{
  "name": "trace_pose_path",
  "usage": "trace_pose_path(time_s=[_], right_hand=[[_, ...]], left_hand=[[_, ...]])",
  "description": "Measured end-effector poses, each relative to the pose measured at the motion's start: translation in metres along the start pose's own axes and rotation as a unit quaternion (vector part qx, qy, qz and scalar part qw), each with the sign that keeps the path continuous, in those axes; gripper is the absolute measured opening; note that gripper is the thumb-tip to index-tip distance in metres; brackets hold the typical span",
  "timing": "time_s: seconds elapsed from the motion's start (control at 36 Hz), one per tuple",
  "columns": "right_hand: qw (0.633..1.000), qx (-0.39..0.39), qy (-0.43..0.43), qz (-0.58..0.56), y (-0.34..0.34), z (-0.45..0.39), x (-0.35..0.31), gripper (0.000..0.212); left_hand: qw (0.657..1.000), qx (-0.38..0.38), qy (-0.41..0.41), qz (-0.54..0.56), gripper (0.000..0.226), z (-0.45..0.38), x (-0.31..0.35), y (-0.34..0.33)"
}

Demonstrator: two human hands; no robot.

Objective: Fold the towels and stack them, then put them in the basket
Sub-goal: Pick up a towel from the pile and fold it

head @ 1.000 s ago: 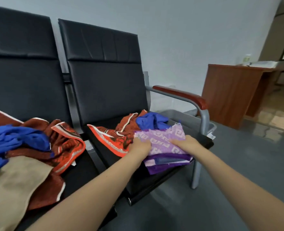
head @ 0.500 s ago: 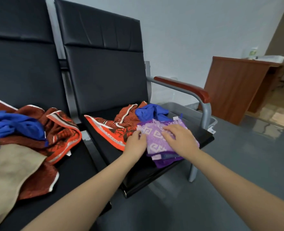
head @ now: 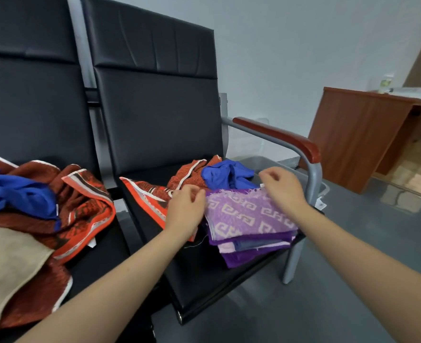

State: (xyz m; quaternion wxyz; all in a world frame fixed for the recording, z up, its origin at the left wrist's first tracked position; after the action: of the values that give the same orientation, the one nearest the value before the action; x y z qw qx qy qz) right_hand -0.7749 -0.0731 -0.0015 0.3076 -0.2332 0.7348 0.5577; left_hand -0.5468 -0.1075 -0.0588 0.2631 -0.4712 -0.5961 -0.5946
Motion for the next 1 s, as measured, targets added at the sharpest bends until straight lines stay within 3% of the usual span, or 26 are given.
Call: trace_pose_path(time_s=[0.17,0.33,0.42,0.53,0.58,0.69,0.78,0.89,1.0], right_hand=[[0.995,-0.011,-0.059,0.082,0.000,-0.074,0.018,0.037],[0.992,-0.085,-0.059,0.076,-0.061,-0.127,0.006,0.052],[0.984,-0.121,-0.086,0.094,-0.087,-0.145,0.010,0.072],[0.960,-0.187,-0.114,0.174,-0.114,-0.155,0.027,0.055],[0.965,-0.170,-0.116,0.163,-0.110,-0.157,0.031,0.046],[0.992,-0.077,-0.102,-0.016,-0.090,-0.164,0.027,0.036],[0.981,-0.014,-0.084,-0.177,-0.066,-0.163,0.005,0.036],[0.936,0.024,-0.025,-0.350,-0.028,-0.159,-0.047,0.020],[0.868,-0.005,0.052,-0.494,-0.005,-0.140,-0.120,0.013]], left_hand=[[0.994,-0.026,0.049,0.099,0.017,-0.010,-0.005,-0.021],[0.992,-0.045,-0.003,0.118,0.016,-0.009,-0.041,-0.026],[0.987,-0.030,-0.016,0.160,0.018,-0.011,-0.045,-0.026],[0.981,0.001,-0.022,0.194,0.029,-0.011,-0.054,-0.026],[0.978,0.004,-0.016,0.210,0.032,-0.012,-0.057,-0.028],[0.971,0.016,0.005,0.240,0.031,-0.014,-0.064,-0.028],[0.964,0.012,0.033,0.265,0.033,-0.012,-0.060,-0.024],[0.952,-0.023,0.074,0.297,0.034,-0.014,-0.044,-0.010],[0.948,0.009,0.061,0.313,0.031,-0.016,-0.028,0.034]])
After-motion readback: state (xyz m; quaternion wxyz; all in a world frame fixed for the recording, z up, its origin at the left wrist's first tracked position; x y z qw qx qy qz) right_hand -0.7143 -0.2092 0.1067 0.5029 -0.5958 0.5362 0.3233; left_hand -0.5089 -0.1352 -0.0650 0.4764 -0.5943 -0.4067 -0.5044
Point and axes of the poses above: each hand's wrist, its own z-axis away from the middle knuckle, its own y-axis out of the back of the hand, x = y × z, the point moved 5 cm from there along -z, towards the middle knuckle, and after that the axes turned 15 degrees about -x, right-handed, at the moved point
